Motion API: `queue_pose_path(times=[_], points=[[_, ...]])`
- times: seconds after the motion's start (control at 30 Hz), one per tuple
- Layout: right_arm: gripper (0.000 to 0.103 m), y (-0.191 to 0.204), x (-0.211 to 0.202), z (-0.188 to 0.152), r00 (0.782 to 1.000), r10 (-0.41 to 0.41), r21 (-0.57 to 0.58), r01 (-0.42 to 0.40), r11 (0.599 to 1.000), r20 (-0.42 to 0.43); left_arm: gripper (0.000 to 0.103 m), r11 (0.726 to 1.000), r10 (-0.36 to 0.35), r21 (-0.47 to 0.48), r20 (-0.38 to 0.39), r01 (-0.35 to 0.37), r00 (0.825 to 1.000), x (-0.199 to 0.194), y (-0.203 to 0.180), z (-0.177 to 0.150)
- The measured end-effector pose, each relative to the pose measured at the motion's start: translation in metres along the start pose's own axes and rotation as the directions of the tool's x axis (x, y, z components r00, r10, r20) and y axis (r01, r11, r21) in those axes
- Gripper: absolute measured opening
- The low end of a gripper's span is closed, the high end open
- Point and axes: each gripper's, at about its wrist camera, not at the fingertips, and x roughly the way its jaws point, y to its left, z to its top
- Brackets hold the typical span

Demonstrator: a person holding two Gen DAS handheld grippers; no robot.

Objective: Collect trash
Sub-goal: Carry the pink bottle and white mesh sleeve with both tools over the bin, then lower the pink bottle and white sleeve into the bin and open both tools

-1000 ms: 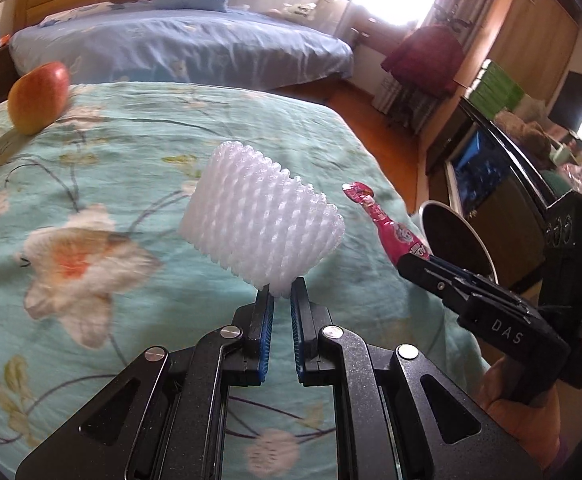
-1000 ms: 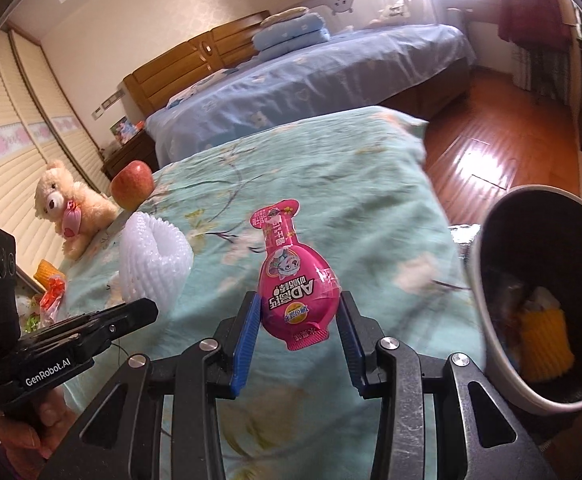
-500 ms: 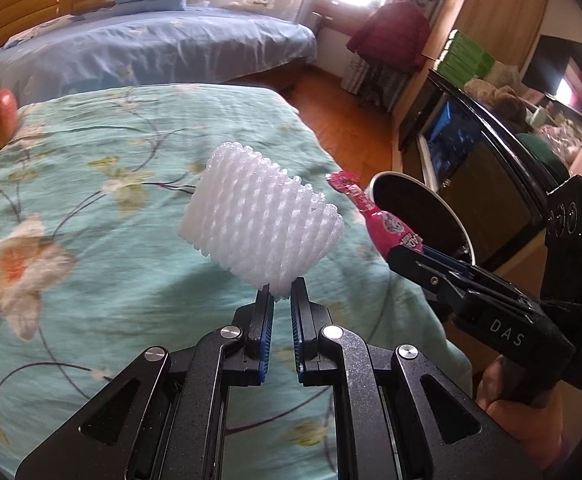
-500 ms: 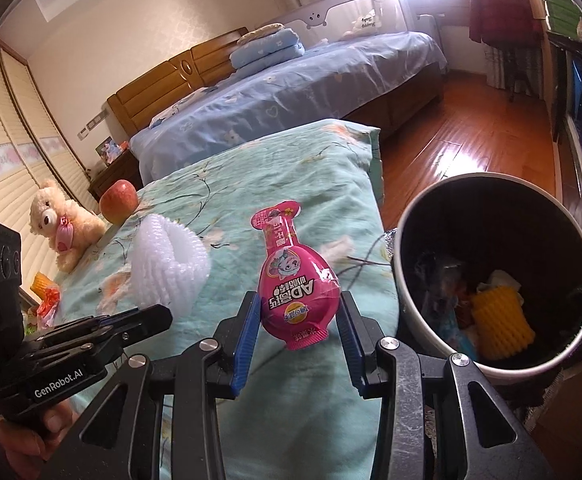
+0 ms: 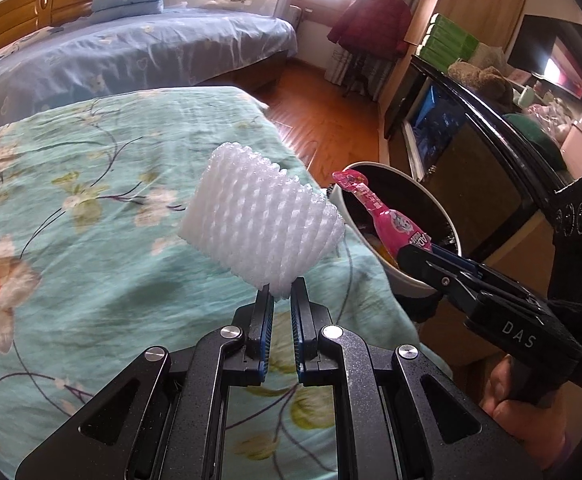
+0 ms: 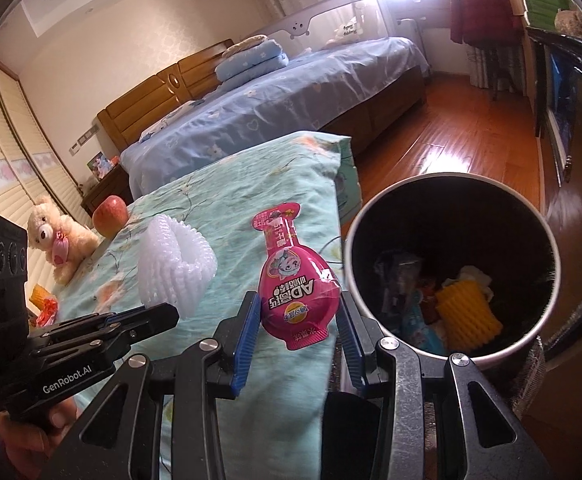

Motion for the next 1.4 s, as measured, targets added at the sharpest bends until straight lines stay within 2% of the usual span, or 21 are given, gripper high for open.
queue_pose_path(times=[0.8, 1.4], points=[[0.039, -0.059, -0.037, -0.001, 0.992, -0.104, 0.099, 0.097, 0.990, 0.066, 0.008, 0.989, -0.051, 0.135, -0.011, 0.052, 0.999, 0.024, -0.069, 0.020], [0.039, -0.092, -0.044, -0.001, 0.984, -0.157, 0.163, 0.142, 0.976, 0.084, 0.008, 0.981, -0.057, 0.184, -0.035, 0.063, 0.998, 0.042, -0.097, 0.028]])
